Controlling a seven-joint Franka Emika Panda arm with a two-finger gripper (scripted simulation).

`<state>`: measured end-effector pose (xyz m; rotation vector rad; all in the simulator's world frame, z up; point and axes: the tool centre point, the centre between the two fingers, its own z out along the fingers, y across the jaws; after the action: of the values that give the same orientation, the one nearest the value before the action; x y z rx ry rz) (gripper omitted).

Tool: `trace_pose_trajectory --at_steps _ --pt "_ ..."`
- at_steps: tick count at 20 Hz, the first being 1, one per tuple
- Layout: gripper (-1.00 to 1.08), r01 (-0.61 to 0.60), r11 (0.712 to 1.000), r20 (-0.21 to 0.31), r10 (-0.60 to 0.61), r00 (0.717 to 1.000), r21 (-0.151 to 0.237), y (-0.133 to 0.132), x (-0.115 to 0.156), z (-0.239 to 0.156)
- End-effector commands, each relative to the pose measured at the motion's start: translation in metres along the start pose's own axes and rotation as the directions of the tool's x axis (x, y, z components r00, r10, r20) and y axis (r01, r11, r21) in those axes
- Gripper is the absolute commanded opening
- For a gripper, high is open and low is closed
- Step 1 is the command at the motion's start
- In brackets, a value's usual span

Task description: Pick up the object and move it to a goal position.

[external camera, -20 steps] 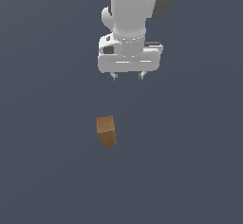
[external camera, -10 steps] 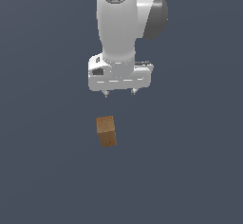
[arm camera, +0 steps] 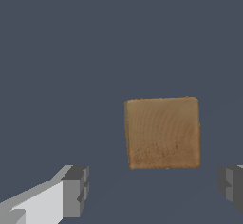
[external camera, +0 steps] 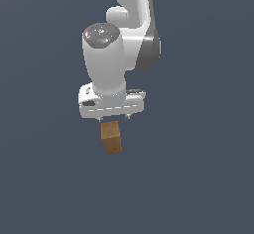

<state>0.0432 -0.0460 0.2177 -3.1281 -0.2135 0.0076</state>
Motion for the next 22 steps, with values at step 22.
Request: trace_pose_trajectory --at_steps 22 --pt "1.00 0.026 1.000 -0.004 -0.026 1.000 -0.006 0.021 0.014 0.064"
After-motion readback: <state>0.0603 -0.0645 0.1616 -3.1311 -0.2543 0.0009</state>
